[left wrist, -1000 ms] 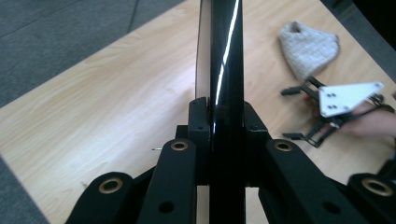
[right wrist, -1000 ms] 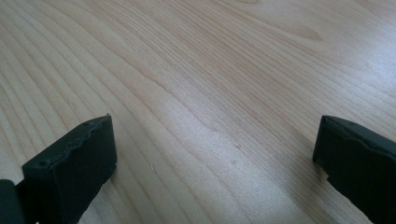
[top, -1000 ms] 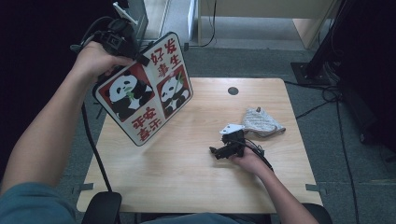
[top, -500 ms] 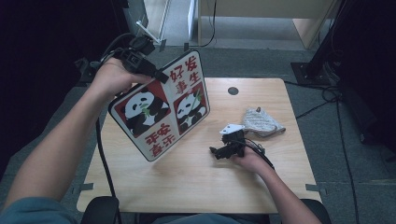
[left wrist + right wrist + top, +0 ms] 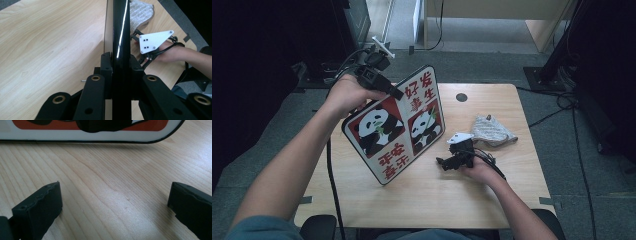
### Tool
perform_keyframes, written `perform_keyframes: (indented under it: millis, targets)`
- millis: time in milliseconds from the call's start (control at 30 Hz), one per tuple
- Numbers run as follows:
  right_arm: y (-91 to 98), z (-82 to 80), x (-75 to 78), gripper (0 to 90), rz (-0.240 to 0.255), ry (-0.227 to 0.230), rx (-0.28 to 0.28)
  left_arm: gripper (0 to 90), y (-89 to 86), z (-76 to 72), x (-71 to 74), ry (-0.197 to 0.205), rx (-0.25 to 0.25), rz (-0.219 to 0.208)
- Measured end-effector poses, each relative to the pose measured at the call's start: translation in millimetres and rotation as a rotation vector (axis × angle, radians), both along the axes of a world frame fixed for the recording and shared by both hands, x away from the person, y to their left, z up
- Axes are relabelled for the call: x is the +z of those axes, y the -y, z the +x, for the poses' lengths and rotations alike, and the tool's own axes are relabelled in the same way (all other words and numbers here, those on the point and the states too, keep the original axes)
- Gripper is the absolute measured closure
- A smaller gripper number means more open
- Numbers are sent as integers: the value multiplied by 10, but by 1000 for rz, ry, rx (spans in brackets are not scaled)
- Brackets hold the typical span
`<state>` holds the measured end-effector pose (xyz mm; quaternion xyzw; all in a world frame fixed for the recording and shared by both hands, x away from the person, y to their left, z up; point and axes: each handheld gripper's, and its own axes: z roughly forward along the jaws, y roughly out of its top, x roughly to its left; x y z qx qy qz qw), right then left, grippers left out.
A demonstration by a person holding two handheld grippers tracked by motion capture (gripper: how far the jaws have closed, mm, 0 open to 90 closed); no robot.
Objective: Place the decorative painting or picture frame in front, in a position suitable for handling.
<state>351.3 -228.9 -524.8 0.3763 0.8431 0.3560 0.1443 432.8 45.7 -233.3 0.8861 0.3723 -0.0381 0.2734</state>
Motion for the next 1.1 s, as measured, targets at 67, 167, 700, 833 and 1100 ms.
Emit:
perform_keyframes:
  millis: [67,167,700,833,1100]
  targets:
    - [0,1,0,0,0,0,1,800,-1,7,-3,-4,1,-1]
    - [0,1,0,0,0,0,1,800,-4,47,-36,-14,10,6]
    - [4,-7,1,0,-2,0,4,629,-149,120,-104,24,48,8]
    - [4,-7,1,0,-2,0,4,545,-183,136,-128,27,47,-4]
    - [4,-7,1,0,-2,0,4,501,-231,152,-169,15,25,-63]
